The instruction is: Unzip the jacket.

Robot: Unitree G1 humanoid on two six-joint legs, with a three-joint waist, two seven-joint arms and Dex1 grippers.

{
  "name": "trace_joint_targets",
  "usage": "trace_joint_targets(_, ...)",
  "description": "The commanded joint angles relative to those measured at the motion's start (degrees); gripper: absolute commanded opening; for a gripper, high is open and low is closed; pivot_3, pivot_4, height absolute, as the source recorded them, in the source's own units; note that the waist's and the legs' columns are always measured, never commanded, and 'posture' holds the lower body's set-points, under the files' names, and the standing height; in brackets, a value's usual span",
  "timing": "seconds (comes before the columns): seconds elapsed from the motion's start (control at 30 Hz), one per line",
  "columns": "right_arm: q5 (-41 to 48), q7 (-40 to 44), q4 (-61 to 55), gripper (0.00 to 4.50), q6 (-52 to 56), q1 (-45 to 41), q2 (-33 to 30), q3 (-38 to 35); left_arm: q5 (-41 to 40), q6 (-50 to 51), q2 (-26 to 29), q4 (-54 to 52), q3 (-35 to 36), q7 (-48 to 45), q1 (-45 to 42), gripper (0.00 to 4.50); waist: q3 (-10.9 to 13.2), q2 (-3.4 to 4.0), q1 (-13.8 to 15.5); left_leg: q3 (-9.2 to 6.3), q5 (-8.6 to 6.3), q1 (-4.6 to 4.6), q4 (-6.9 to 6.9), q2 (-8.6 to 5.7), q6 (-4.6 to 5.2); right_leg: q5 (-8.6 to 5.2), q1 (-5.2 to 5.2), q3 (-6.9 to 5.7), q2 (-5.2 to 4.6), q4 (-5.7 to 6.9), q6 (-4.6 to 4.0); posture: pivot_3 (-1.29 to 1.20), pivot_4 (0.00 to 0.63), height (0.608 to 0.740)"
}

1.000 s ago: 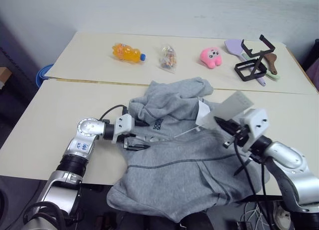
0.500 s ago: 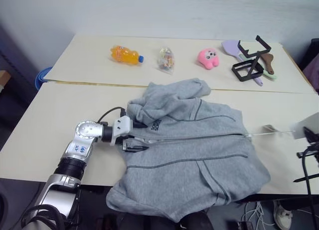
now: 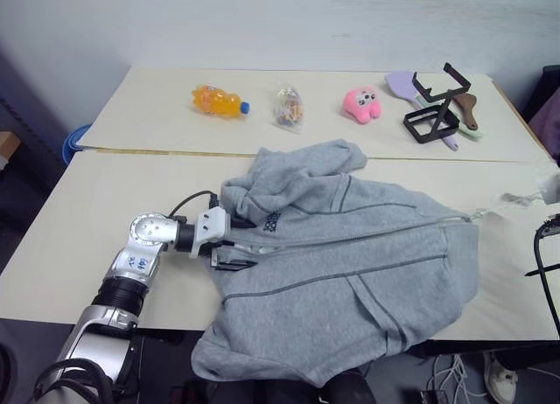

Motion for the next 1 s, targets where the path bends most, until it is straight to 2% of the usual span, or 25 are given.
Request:
trace_joint_targets(0.03,-0.20,-1.93,2.64,0.02,-2.34,-1.65,-3.77,-0.34,3.06,0.40,1.35,4.66,-1.64,-0.35,3.31,4.50,-0.01,0.01,-0.16,0.00,0.00,0.01,0.00,0.01,0.00,0.00,0.01,0.00,0.00,0.00,0.00,0.00,0.150,0.740)
trace_joint_targets(0.17,-1.68,-7.08,4.38,0.02,-2.96,-1.31,-5.90,-1.68,3.45,-0.17,1.55,4.35,-1.61,0.68,4.16,4.50,-0.08,0.13,-0.38,0.00,0.00,0.03,0.00,0.01,-0.01,0.00,0.03,0.03,-0.13,-0.03,0.00,0.00,0.150,0.740)
trace_joint_targets(0.27,-1.64,-11.66,0.87,0.02,-3.42,2.10,-5.08,-4.23,4.50,-0.58,1.45,4.55,-1.57,2.98,4.98,4.50,-0.15,0.24,-0.52,-0.01,0.00,0.08,-0.03,0.01,-0.02,0.00,0.05,0.00,-0.33,-0.09,0.00,0.00,0.150,0.740)
trace_joint_targets(0.43,2.89,-7.03,-5.64,0.02,0.34,7.98,-0.35,-1.79,3.51,-0.73,1.14,3.50,-1.70,2.81,6.17,4.50,-0.29,0.38,-0.67,-0.04,-0.04,0.35,-0.12,0.02,-0.07,-0.01,0.35,-0.02,-0.38,-0.25,0.00,0.00,0.150,0.740)
trace_joint_targets(0.53,10.21,1.87,-8.98,0.02,6.46,10.15,2.23,-1.11,0.47,0.24,1.03,0.74,-0.04,1.22,6.99,4.50,-0.36,0.51,-0.69,-0.11,-0.06,0.44,-0.14,0.05,-0.08,0.00,0.48,-0.04,-0.39,-0.36,0.00,0.00,0.150,0.740)
trace_joint_targets(0.63,18.72,11.29,-15.82,0.60,12.11,14.15,3.78,-2.36,-7.28,8.42,2.15,-6.68,4.04,-1.35,8.34,4.50,-0.41,0.59,-0.80,-0.12,-0.07,0.31,-0.25,0.06,-0.10,-0.02,0.25,-0.04,-0.39,-0.30,-0.03,0.00,0.150,0.740)
trace_joint_targets(0.7,21.19,14.64,-19.96,1.27,11.30,17.10,3.77,-4.21,-11.91,14.03,4.00,-13.45,6.68,-2.24,10.16,4.50,-0.37,0.54,-0.89,-0.09,-0.07,0.12,-0.32,0.09,-0.11,-0.04,0.06,-0.04,-0.33,-0.06,-0.06,0.00,0.150,0.740)
trace_joint_targets(0.83,33.51,28.53,-35.05,2.64,19.50,27.60,2.49,-8.43,-20.89,23.58,10.34,-26.87,13.58,-3.50,16.09,4.50,-0.14,0.34,-0.61,-0.16,-0.08,-0.19,-0.25,0.18,-0.11,-0.04,-0.11,-0.11,-0.22,-0.14,-0.06,0.00,0.150,0.740)
trace_joint_targets(0.93,35.88,33.38,-44.54,3.65,21.25,32.76,2.14,-10.15,-21.42,25.19,16.06,-30.63,17.70,-4.92,22.61,4.50,-0.06,0.25,-0.58,-0.21,-0.12,-0.23,-0.14,0.18,-0.08,-0.04,-0.07,-0.10,-0.29,-0.30,-0.06,0.00,0.150,0.740)
trace_joint_targets(1.0,36.11,37.61,-50.67,4.44,21.35,36.27,2.17,-9.02,-18.75,20.86,18.04,-31.86,19.74,-4.44,27.25,4.50,-0.05,0.25,-0.57,-0.21,-0.20,-0.16,-0.15,0.17,-0.10,-0.04,-0.05,-0.07,-0.34,-0.43,-0.07,0.00,0.150,0.740)
